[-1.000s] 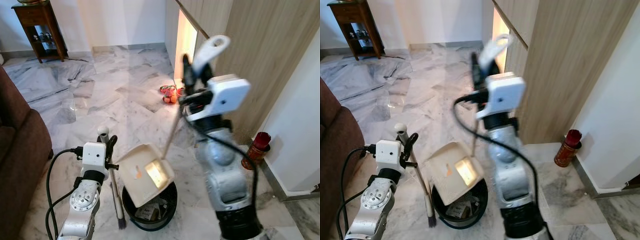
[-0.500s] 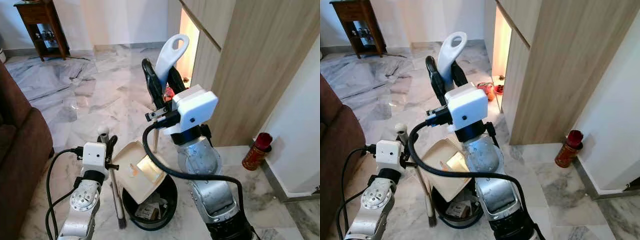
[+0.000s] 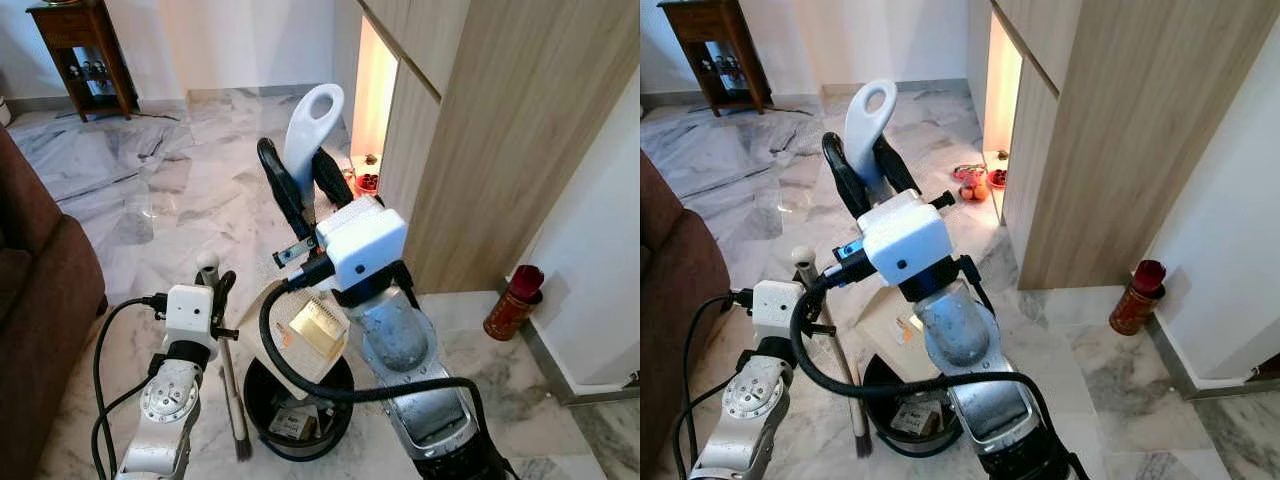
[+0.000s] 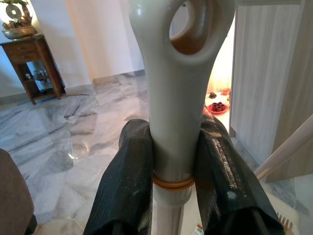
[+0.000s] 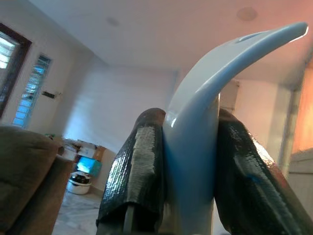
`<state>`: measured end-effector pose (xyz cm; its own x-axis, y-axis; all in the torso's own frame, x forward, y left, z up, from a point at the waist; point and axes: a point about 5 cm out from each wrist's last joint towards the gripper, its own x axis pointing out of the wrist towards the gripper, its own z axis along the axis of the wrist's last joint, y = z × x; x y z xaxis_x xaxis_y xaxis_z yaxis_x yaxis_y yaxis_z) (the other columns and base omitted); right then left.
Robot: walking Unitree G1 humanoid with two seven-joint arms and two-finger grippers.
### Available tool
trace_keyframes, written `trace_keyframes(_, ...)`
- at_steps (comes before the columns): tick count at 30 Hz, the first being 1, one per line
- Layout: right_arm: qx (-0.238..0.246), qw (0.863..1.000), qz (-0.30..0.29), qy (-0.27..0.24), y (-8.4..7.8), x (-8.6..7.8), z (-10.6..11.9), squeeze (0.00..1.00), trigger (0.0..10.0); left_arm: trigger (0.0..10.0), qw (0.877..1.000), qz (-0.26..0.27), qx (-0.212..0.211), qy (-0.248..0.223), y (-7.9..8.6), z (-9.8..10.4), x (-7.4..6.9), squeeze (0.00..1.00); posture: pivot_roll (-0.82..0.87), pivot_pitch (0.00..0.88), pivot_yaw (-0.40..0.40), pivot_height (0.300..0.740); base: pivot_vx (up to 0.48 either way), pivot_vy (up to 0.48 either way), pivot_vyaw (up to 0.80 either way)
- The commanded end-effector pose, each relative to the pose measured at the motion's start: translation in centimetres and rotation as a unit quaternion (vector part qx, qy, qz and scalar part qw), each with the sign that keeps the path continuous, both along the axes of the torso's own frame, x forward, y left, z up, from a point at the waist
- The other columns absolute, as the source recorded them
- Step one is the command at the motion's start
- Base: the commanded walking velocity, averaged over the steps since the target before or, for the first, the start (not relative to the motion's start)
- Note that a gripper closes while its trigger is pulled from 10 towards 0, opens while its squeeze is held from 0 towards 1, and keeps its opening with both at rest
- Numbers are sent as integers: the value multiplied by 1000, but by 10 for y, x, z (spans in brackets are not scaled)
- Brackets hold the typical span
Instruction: Sweep floor
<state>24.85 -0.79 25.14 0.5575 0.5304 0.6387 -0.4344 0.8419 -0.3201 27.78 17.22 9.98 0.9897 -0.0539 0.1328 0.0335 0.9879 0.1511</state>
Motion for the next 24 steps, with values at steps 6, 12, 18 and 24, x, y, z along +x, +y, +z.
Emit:
trace_keyframes(6,5,997,34,-66,8,-22,17,0,10000,10000,1000,-3,6,-29,0,11,1,0,140,23,17,740,0,0,0)
trace_keyframes(12,-15,995,36,-87,11,-26,18,0,10000,10000,1000,-4,6,-29,0,11,2,0,139,22,17,740,0,0,0)
trace_keyframes(18,37,997,51,-38,8,-24,19,0,10000,10000,1000,-4,6,-29,-1,11,1,0,143,23,15,740,0,0,0)
trace_keyframes(24,24,998,44,-47,6,-23,18,0,10000,10000,1000,-4,6,-29,-1,10,2,0,141,23,15,740,0,0,0)
